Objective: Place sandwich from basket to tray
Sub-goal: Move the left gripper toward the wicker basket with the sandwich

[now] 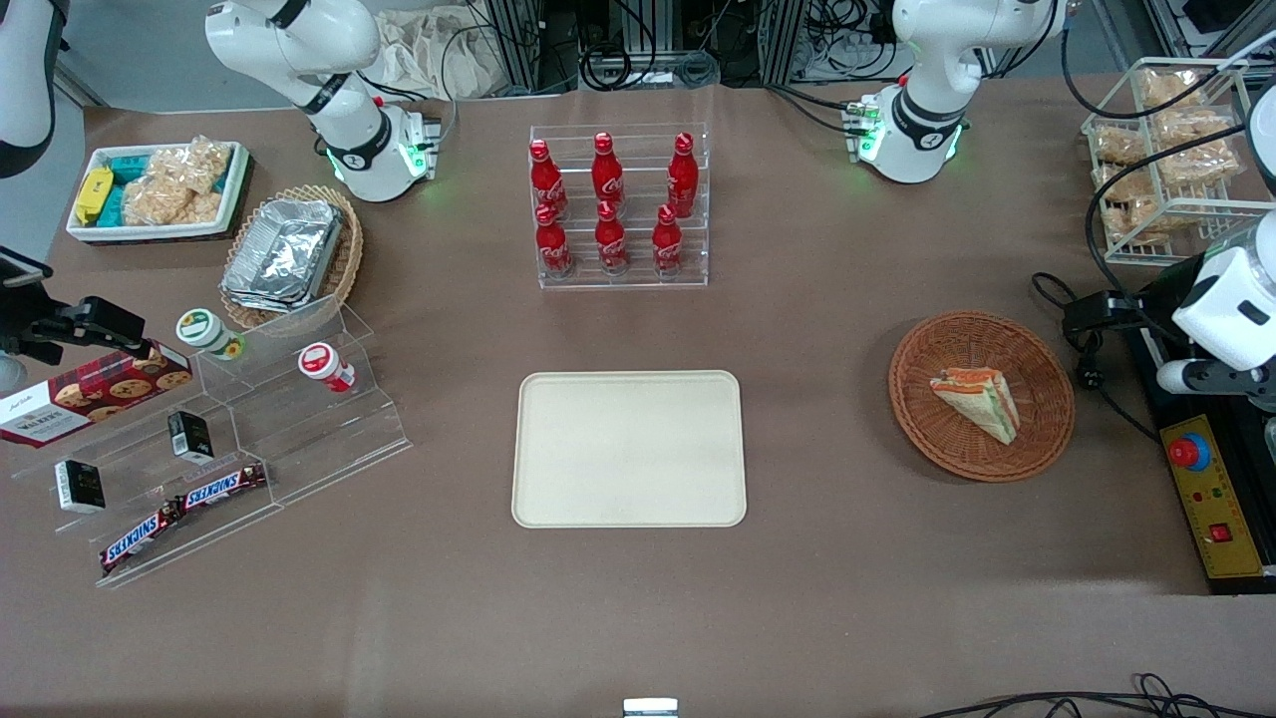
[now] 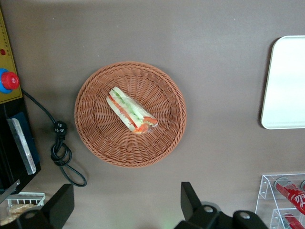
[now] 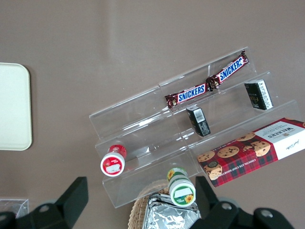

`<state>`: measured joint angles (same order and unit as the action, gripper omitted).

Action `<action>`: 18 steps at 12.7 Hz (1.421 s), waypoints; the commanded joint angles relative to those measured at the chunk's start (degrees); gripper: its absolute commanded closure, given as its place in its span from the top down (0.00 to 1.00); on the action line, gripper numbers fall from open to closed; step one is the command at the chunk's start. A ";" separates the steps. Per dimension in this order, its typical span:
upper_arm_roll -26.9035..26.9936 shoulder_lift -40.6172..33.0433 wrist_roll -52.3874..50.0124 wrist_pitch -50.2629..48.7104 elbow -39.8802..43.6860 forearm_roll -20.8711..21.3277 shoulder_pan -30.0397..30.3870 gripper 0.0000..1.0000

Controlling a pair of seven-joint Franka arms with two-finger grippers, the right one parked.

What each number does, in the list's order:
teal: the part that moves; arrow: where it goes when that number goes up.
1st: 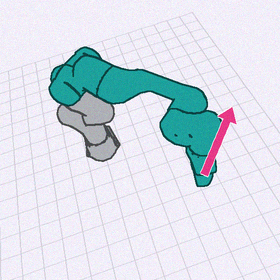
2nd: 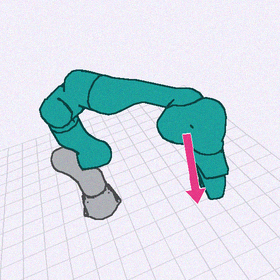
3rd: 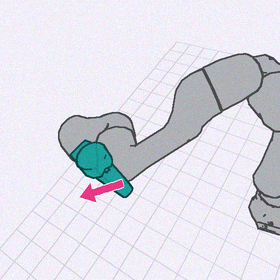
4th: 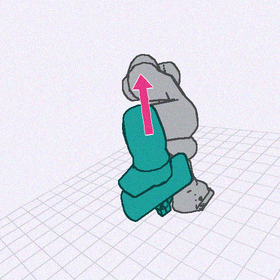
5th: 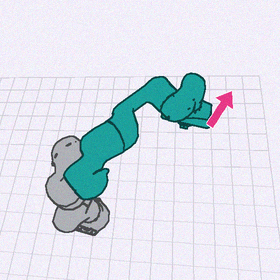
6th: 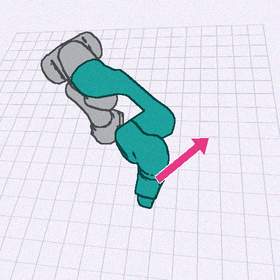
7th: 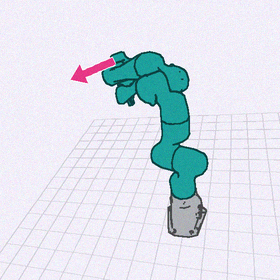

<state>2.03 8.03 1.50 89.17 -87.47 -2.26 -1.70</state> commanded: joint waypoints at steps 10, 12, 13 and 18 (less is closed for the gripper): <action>1.04 -5.10 -18.81 9.13 -12.67 0.51 3.10 1.00; 1.04 -8.19 -25.19 18.37 -21.56 0.77 3.28 1.00; 1.04 -7.94 -29.32 21.02 -23.69 0.94 3.28 1.00; 0.96 -6.10 -42.86 36.83 -34.41 0.86 3.11 1.00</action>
<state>3.34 2.80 -35.33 120.30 -116.87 -2.19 1.39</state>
